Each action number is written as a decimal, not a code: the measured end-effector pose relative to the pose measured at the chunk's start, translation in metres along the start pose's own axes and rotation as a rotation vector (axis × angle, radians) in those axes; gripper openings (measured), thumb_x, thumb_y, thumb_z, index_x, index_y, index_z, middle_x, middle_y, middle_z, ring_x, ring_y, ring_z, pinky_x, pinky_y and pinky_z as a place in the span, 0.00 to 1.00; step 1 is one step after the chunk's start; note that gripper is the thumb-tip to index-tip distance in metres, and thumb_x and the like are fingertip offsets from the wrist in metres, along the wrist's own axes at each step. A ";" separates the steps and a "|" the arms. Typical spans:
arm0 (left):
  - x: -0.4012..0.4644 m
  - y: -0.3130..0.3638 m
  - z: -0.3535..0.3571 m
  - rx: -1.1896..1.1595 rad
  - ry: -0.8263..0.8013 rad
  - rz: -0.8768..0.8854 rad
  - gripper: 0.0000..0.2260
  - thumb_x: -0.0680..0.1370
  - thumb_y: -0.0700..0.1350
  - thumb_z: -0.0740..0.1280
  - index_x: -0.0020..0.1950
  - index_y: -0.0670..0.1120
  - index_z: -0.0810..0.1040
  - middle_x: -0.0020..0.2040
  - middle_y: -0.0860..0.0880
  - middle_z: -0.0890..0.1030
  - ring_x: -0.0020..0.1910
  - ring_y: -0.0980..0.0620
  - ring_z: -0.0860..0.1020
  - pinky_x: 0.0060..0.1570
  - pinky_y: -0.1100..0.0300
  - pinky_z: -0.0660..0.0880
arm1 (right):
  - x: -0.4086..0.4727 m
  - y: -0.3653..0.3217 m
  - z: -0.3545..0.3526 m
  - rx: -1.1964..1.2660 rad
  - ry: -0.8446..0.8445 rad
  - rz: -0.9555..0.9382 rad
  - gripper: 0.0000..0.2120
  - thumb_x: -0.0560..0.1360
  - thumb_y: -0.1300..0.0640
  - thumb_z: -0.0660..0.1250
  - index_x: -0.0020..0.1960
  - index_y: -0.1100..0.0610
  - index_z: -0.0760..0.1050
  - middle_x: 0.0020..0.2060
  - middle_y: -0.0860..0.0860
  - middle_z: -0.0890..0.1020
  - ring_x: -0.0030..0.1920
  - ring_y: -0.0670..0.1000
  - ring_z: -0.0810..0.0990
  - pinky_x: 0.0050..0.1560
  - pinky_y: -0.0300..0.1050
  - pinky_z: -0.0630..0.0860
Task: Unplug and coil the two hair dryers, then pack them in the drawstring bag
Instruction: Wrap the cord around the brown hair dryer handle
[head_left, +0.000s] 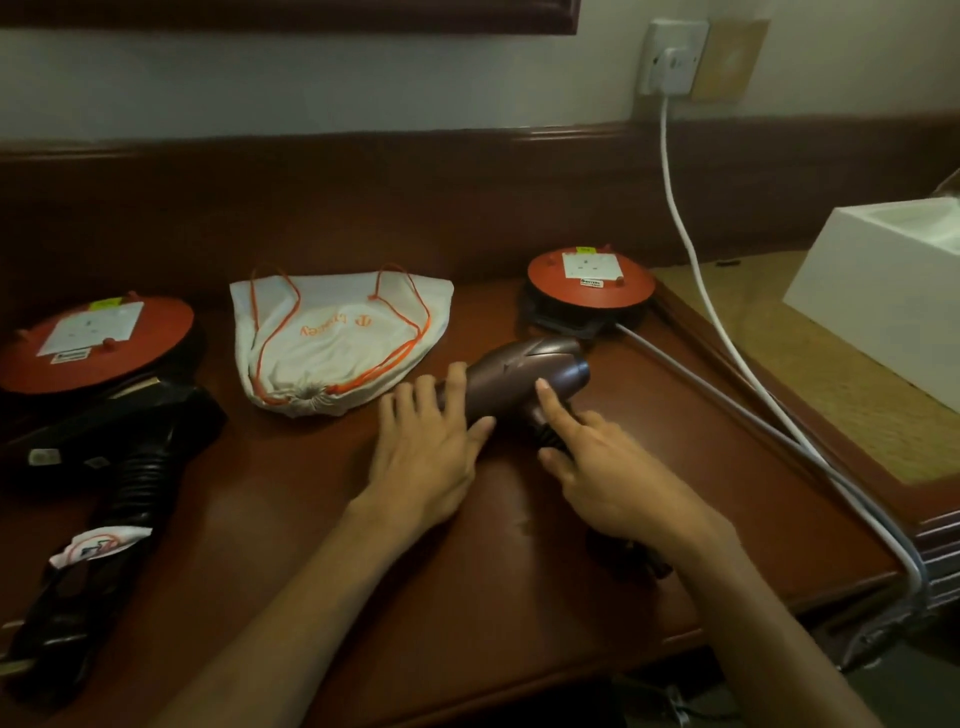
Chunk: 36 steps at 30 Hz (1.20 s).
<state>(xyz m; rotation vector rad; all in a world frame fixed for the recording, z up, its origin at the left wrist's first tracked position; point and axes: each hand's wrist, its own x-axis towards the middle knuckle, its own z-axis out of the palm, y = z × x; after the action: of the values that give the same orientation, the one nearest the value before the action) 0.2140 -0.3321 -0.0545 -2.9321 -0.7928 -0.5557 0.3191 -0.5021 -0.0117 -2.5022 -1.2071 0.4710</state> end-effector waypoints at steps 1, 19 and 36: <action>0.010 0.013 0.004 -0.008 -0.015 0.025 0.30 0.82 0.61 0.47 0.79 0.45 0.59 0.64 0.39 0.74 0.57 0.40 0.73 0.59 0.44 0.69 | 0.001 0.013 -0.007 -0.004 0.008 0.028 0.34 0.84 0.45 0.56 0.79 0.36 0.36 0.72 0.53 0.67 0.69 0.55 0.68 0.69 0.52 0.68; 0.117 0.127 0.038 -0.138 -0.239 0.076 0.30 0.85 0.58 0.53 0.83 0.49 0.46 0.82 0.38 0.51 0.80 0.34 0.51 0.75 0.31 0.42 | 0.025 0.117 -0.057 0.169 0.216 0.272 0.31 0.82 0.46 0.61 0.79 0.33 0.50 0.76 0.57 0.66 0.76 0.60 0.65 0.73 0.56 0.63; 0.009 0.022 -0.016 -0.580 0.288 -0.029 0.16 0.80 0.48 0.67 0.68 0.50 0.76 0.66 0.50 0.78 0.67 0.52 0.72 0.68 0.56 0.70 | 0.017 0.045 -0.043 -0.412 0.411 0.234 0.21 0.79 0.50 0.65 0.71 0.52 0.71 0.72 0.60 0.66 0.74 0.62 0.60 0.72 0.65 0.60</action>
<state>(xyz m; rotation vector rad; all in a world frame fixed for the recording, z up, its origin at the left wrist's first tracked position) 0.2269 -0.3490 -0.0357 -3.2051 -0.7362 -1.3812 0.3784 -0.5209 0.0055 -2.9015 -0.9240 -0.2677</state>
